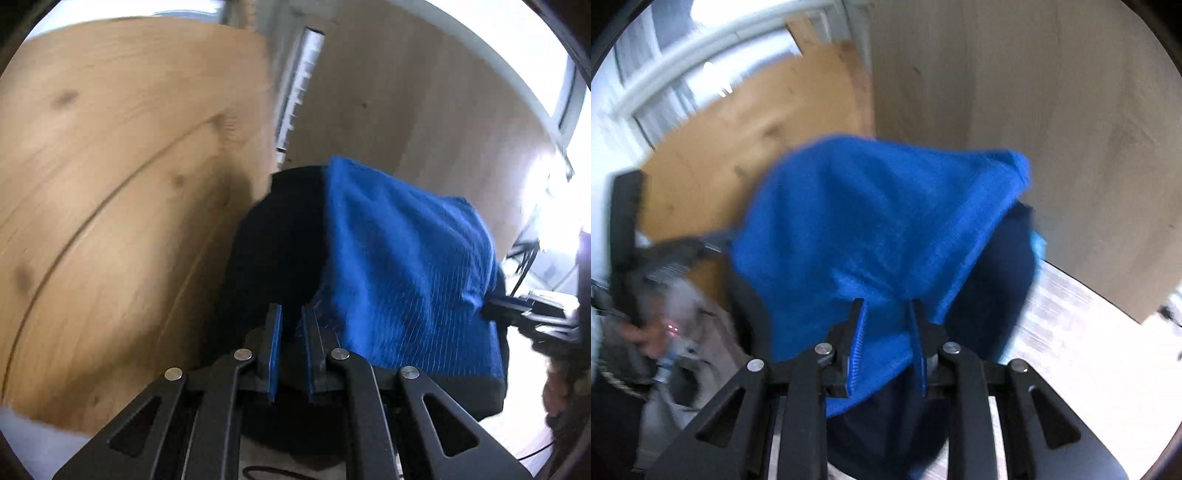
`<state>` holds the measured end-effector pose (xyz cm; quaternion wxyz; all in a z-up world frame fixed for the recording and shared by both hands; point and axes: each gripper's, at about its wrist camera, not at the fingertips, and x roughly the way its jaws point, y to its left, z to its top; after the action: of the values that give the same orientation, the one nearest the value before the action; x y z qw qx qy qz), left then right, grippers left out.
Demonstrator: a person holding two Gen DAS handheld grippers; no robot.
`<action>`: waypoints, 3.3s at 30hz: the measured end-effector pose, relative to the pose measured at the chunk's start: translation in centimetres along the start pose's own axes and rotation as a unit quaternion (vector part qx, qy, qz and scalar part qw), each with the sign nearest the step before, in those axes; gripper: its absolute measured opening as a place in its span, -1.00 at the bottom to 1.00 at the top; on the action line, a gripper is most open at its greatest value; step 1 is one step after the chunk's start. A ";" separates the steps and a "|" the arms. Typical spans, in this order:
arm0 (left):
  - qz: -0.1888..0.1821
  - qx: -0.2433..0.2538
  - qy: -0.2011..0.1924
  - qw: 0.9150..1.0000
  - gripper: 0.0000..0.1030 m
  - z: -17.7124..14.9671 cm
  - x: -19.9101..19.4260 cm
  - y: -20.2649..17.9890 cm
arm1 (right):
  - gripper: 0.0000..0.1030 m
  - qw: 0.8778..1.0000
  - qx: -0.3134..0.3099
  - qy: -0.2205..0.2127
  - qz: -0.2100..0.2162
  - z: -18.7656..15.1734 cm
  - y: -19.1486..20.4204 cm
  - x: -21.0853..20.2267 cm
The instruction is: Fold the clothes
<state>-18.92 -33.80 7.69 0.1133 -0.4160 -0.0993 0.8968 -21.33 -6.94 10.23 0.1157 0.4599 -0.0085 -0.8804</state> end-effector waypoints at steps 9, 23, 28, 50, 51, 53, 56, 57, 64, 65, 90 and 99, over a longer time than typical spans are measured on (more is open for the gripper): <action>-0.010 0.049 0.005 0.999 -0.38 -0.5 -0.1 -1.1 | -0.56 1.000 0.021 -0.005 0.002 0.7 -0.8 -0.9; 0.064 0.016 -0.002 0.998 -0.85 -1.5 -0.3 -1.4 | -0.56 1.000 0.009 0.020 -0.008 1.2 0.0 1.5; 0.055 0.032 -0.021 0.998 -0.85 -0.8 -1.9 -2.9 | -0.56 1.000 0.009 0.019 -0.008 1.2 -0.3 1.4; -0.021 0.091 -0.009 0.996 -0.80 -0.8 -2.1 -8.1 | -0.48 0.996 -0.055 0.042 0.057 -7.4 4.3 -3.8; -0.034 0.099 -0.012 0.994 -0.68 -1.0 -2.4 -9.0 | -0.48 0.997 -0.036 0.029 0.055 -7.2 3.7 -4.5; -0.061 0.117 -0.012 0.991 -0.45 -1.5 -2.3 -10.8 | -0.48 0.999 0.009 -0.005 0.046 -7.1 2.2 -6.8; -0.083 0.145 0.005 0.986 -0.44 -2.4 -1.4 -13.0 | -0.47 0.996 0.067 -0.048 0.029 -7.2 0.3 -9.6; -0.082 0.149 0.016 0.985 -0.44 -2.9 -0.7 -13.7 | -0.41 0.995 0.080 -0.059 0.022 -7.4 -0.2 -10.6; -0.084 0.125 0.073 0.986 -0.43 -6.1 -0.8 -13.8 | -0.22 0.985 0.135 -0.095 -0.040 -10.1 -2.9 -15.6; -0.080 0.124 0.073 0.986 -0.43 -6.4 -1.4 -13.7 | -0.21 0.984 0.141 -0.096 -0.051 -10.7 -3.3 -15.9; 0.115 -0.015 -0.094 0.989 0.50 -12.7 -20.8 -19.7 | 0.09 0.980 0.164 -0.108 -0.035 -20.2 -11.7 -23.2; 0.160 -0.033 -0.107 0.981 0.50 -16.1 -23.5 -23.1 | 0.10 0.982 0.155 -0.109 -0.021 -24.4 -13.5 -25.4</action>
<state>11.03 -17.11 20.80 -0.0565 -0.3317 -0.0723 0.9389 9.77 13.84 15.05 0.0229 0.3737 -0.1479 -0.9154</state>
